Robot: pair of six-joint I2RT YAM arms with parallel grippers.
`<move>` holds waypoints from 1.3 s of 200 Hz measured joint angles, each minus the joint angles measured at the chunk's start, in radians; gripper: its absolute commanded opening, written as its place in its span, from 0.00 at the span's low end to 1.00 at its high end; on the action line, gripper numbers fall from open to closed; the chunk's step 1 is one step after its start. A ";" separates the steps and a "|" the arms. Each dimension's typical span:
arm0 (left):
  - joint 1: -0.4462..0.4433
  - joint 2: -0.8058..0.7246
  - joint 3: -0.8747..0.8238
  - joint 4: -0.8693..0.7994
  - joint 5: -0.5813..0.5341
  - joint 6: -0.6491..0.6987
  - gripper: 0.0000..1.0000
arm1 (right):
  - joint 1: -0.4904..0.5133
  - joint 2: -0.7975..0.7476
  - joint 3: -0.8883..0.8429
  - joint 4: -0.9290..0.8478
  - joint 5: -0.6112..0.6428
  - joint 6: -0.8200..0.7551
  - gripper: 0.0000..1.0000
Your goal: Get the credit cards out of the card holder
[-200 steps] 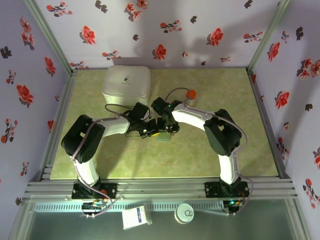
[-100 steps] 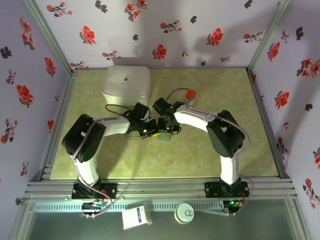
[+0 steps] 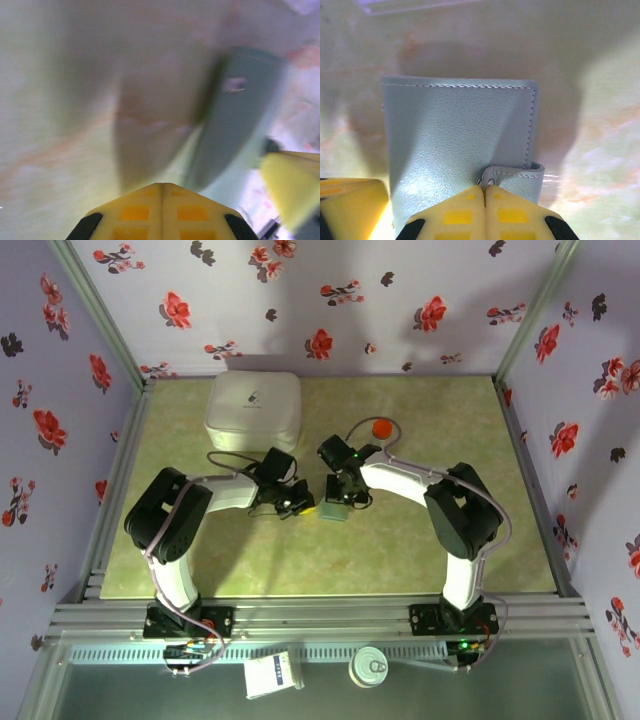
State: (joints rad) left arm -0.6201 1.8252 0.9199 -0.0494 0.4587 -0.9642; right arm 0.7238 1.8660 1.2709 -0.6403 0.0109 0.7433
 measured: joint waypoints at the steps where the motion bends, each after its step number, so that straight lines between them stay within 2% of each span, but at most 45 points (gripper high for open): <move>1: 0.001 0.002 -0.002 0.003 0.003 -0.002 0.00 | -0.002 -0.001 -0.001 -0.001 0.003 0.000 0.00; 52: 0.011 -0.001 -0.004 0.002 0.008 -0.002 0.00 | -0.021 -0.003 -0.005 -0.011 0.028 -0.012 0.00; 80: 0.021 -0.032 -0.004 -0.059 -0.014 0.002 0.00 | -0.013 -0.006 -0.006 -0.004 0.012 -0.022 0.00; 145: 0.036 -0.129 0.010 -0.104 -0.009 0.001 0.00 | 0.060 0.003 0.023 0.050 -0.077 -0.025 0.00; 198: 0.036 -0.122 -0.008 -0.046 0.049 -0.004 0.00 | 0.071 0.023 0.022 0.124 -0.142 -0.013 0.00; 260: 0.055 -0.061 -0.087 0.075 0.123 -0.025 0.00 | 0.071 0.024 -0.003 0.158 -0.153 -0.002 0.00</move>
State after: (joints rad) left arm -0.5655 1.7645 0.8333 0.0254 0.5816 -0.9894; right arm 0.7948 1.8896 1.2682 -0.4824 -0.1425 0.7418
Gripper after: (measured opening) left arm 0.034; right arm 0.049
